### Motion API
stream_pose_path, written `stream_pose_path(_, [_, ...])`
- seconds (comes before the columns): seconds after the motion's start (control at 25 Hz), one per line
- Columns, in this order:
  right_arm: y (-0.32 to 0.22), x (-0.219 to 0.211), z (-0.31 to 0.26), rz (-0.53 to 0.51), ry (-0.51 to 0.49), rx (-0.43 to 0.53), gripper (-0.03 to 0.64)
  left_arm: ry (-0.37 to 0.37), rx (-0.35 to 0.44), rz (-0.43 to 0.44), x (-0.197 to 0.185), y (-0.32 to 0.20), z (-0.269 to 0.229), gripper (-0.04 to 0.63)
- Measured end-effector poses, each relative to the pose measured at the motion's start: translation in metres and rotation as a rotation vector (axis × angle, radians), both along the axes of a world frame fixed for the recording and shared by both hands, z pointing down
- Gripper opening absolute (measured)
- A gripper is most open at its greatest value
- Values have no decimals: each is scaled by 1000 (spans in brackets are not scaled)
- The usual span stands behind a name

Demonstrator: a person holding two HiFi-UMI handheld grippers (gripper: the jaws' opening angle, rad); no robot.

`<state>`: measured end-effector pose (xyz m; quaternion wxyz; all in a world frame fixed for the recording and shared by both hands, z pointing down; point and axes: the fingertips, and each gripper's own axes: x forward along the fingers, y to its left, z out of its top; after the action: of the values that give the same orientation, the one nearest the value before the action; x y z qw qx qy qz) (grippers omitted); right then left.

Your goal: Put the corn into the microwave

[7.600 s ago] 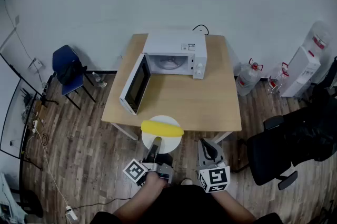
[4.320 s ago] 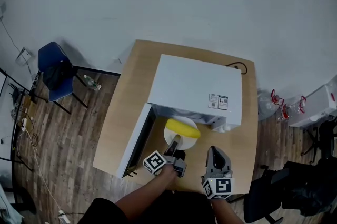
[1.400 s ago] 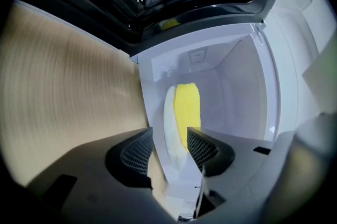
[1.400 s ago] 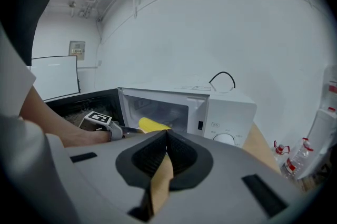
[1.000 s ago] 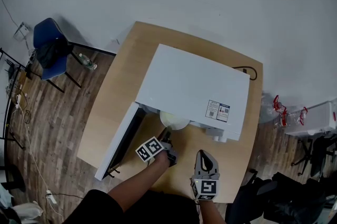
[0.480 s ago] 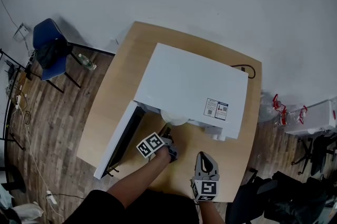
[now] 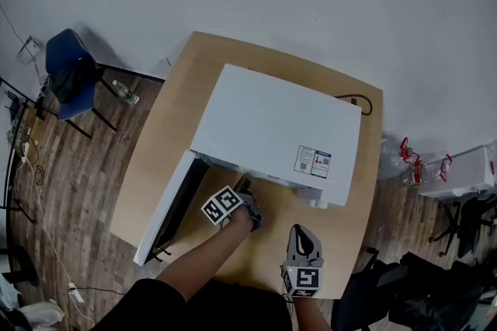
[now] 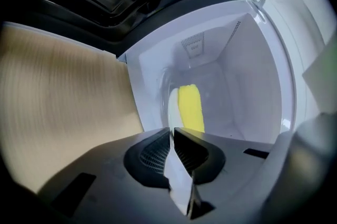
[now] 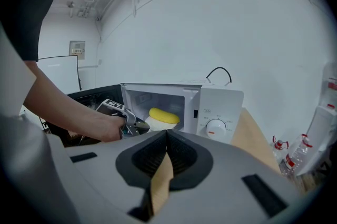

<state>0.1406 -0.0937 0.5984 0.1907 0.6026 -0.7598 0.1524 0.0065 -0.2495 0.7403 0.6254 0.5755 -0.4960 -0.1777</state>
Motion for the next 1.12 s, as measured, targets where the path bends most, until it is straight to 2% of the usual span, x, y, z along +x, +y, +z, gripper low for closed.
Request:
stream_pose_path(0.16, [-1,3,1,1,-1,-5,60,-1,11,15,3,-1,0,32])
stream_pose_path(0.28, [-2,2,0,-4,7,-1,60,-59,49,69,3,1,-6,34])
stream_pose_path(0.36, [-1,1,1,-12,14,2,60,-161,101,142,3,5,-13,34])
stream_pose_path(0.48, [3,-1,1,-14,13,4,60,-350,176,268,4,11,-21,38])
stream_pose_path(0.56, [5,-1,2,-8,11,2,60,-455,224,343,7,13,-24,66])
stream_pose_path(0.68, [9,1,3,-2,12,0,60,-577,285,426,13,13,-26,95])
stream_pose_path(0.8, [13,3,3,6,9,-2,60,-674,326,477,18,11,-27,95])
stream_pose_path(0.92, [16,9,5,16,10,-7,60,-724,358,508,23,5,-24,98])
stream_pose_path(1.12, [18,20,10,36,6,-18,60,-755,353,535,27,0,-14,130])
